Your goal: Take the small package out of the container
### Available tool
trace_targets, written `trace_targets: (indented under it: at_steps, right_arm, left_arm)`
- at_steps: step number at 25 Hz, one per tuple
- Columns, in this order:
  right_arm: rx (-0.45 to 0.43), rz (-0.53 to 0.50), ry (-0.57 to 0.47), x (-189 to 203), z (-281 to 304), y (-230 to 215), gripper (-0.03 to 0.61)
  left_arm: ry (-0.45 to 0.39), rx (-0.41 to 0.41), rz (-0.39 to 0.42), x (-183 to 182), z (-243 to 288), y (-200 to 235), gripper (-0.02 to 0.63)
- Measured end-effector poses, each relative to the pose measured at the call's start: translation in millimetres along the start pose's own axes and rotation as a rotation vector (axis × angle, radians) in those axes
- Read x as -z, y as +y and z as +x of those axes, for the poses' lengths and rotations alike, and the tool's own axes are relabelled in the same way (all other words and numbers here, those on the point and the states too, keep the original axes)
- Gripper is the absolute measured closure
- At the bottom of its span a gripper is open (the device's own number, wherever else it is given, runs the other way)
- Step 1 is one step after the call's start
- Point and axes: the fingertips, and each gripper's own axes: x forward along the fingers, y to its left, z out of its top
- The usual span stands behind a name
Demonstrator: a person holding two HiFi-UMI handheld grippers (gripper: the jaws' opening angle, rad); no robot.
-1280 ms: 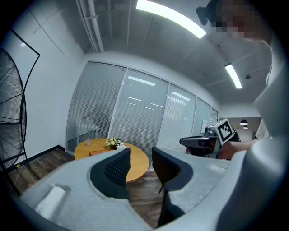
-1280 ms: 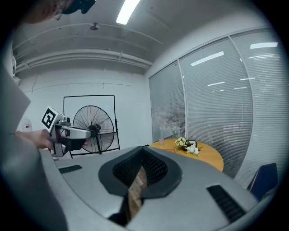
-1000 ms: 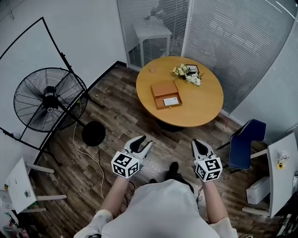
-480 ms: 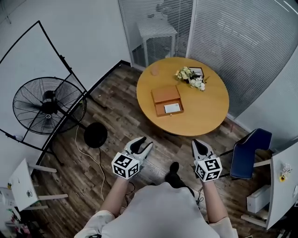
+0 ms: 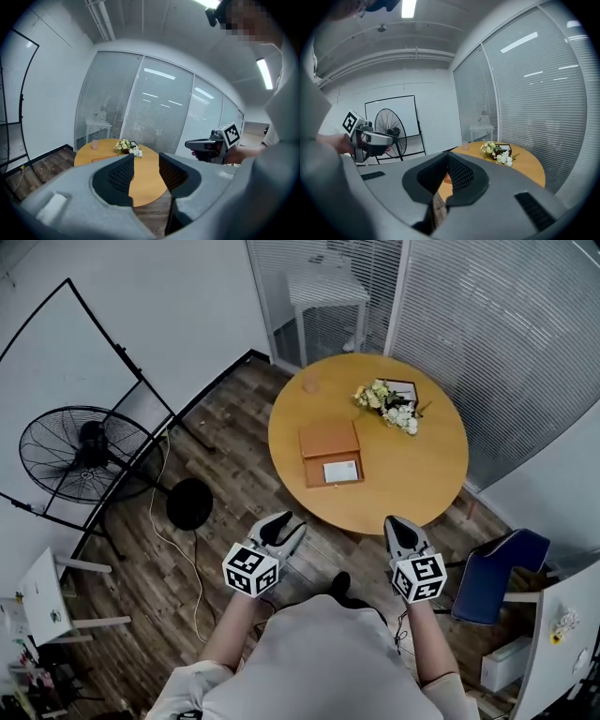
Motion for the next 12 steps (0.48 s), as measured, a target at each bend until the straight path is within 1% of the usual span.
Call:
trace_targets:
  at_steps: [6,12]
  right_arm:
    - [-0.054,0.012,0.018,-3,27,-42,0.575]
    - [-0.088,0.024,0.035,-4,50,-62,0.575]
  left_arm:
    - [0.01,-0.045,-0.025,-8,43,2,0.452]
    - [0.033,-0.067,-0.058,-8,72,9,0.452]
